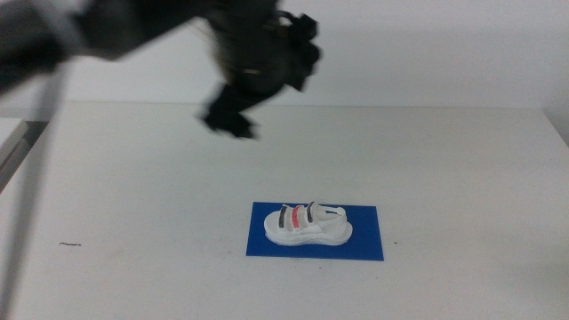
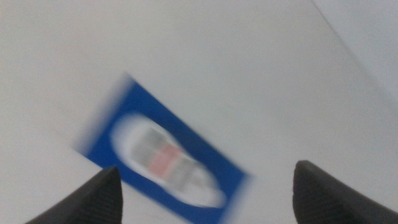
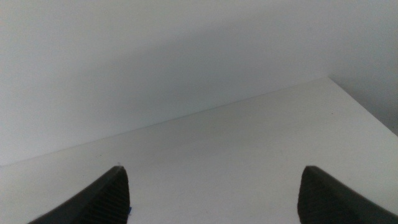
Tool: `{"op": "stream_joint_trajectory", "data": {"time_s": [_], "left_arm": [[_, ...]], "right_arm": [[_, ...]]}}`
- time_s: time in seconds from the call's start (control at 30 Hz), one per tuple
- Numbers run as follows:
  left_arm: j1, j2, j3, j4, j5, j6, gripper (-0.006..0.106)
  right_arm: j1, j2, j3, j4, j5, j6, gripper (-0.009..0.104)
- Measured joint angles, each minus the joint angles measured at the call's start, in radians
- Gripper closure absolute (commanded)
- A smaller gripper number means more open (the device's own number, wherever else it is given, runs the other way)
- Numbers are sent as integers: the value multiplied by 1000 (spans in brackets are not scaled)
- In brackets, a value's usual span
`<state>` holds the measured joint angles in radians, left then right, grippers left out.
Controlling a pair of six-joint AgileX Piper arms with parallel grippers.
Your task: Use one arm to grab the shoe from the table and place it on the mat.
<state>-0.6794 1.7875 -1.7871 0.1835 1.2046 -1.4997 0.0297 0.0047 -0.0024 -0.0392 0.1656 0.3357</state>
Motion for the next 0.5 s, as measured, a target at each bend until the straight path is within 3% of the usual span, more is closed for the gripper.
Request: {"op": "stream_joint_trajectory", "data": {"time_s": [0.1, 0.2, 0.37, 0.5], "left_arm": [[31, -152, 170, 78, -26, 264, 7], [107, -309, 392, 89, -230, 540, 7], [256, -620, 775, -13, -661, 1005, 7], [360, -852, 1053, -36, -902, 1153, 7]], "right_arm": [[0, 0, 0, 0, 0, 0, 16], [0, 0, 0, 0, 0, 0, 16], [0, 0, 0, 0, 0, 0, 16], [0, 0, 0, 0, 0, 0, 16]]}}
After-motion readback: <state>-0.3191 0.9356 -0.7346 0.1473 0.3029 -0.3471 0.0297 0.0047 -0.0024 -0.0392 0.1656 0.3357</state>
